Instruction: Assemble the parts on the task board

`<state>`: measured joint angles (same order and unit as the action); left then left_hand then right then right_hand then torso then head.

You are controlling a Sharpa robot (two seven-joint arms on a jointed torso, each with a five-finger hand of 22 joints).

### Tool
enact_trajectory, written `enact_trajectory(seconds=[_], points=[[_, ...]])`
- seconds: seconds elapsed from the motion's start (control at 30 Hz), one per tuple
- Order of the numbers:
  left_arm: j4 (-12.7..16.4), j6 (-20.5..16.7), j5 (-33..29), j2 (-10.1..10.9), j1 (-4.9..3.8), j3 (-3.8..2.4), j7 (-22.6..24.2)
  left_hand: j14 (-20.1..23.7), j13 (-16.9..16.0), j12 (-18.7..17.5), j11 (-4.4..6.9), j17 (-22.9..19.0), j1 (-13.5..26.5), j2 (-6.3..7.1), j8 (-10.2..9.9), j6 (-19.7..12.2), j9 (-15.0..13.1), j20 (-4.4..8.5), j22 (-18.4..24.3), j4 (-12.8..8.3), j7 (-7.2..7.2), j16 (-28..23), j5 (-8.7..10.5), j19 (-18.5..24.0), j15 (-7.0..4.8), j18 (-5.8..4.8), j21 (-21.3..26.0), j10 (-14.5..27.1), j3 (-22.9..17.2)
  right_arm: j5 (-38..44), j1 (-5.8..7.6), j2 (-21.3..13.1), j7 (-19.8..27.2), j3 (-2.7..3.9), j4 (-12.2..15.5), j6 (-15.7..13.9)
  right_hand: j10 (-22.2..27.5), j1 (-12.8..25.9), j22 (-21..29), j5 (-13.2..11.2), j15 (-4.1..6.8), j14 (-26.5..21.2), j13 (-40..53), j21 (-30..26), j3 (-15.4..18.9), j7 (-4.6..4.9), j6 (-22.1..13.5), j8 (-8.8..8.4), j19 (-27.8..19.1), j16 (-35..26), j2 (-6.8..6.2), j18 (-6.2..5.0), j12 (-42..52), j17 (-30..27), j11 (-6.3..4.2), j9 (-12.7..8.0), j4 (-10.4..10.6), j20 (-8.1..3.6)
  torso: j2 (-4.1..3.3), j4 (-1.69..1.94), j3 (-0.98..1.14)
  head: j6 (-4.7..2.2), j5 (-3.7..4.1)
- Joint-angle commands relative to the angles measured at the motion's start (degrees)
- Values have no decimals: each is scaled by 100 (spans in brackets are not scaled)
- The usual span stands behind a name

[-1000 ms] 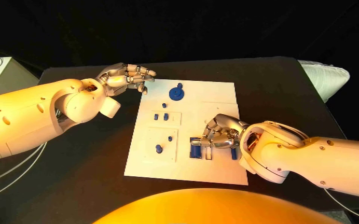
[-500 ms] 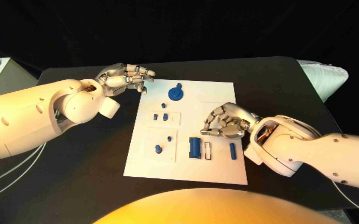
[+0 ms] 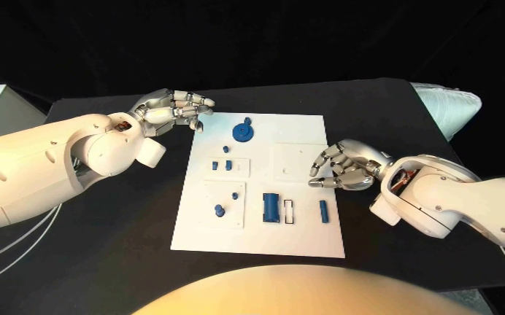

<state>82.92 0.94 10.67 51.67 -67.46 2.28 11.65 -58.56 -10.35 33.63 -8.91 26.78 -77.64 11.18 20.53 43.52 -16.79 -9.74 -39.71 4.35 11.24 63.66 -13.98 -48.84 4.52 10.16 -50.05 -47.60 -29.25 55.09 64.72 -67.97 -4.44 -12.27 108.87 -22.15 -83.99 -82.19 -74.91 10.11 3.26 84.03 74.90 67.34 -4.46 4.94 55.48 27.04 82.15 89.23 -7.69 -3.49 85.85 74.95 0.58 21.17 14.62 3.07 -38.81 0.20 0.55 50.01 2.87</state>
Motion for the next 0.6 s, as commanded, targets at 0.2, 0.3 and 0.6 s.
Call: enact_trajectory(seconds=[0.2,0.3,0.6], points=[[-4,-4,11,-29,10,5,122,25,-6,31,12,8,-14,-43,10,-41,6,-31,5,25,154,31,7,1,-1,33,27,39,2,502,-20,-371,-414,-15,87,548,-325,204,-349,-10,-35,526,1247,-106,17,30,35,-99,-28,-57,-10,-110,-37,1222,31,-64,199,15,-11,20,4,-39,50],[-1,-10,11,-37,11,7,126,28,-8,42,13,7,-17,-41,20,-39,6,-31,6,24,153,30,8,1,-2,33,29,34,3,761,-23,-514,-732,-18,135,624,-322,461,-325,-4,-49,513,1237,-170,106,46,58,-160,-41,-84,-11,-118,-52,1173,46,-99,209,28,-6,2,-1,-50,104],[-7,-6,8,-65,12,8,130,28,-8,42,13,7,-17,-41,20,-39,6,-31,6,24,153,30,8,1,-2,33,29,34,3,1759,-141,-619,-1457,-24,259,790,-336,826,-367,350,-16,527,1236,-124,493,-21,261,-142,6,-65,-67,-106,-55,1220,-5,-93,211,9,-3,0,10,-75,193]])
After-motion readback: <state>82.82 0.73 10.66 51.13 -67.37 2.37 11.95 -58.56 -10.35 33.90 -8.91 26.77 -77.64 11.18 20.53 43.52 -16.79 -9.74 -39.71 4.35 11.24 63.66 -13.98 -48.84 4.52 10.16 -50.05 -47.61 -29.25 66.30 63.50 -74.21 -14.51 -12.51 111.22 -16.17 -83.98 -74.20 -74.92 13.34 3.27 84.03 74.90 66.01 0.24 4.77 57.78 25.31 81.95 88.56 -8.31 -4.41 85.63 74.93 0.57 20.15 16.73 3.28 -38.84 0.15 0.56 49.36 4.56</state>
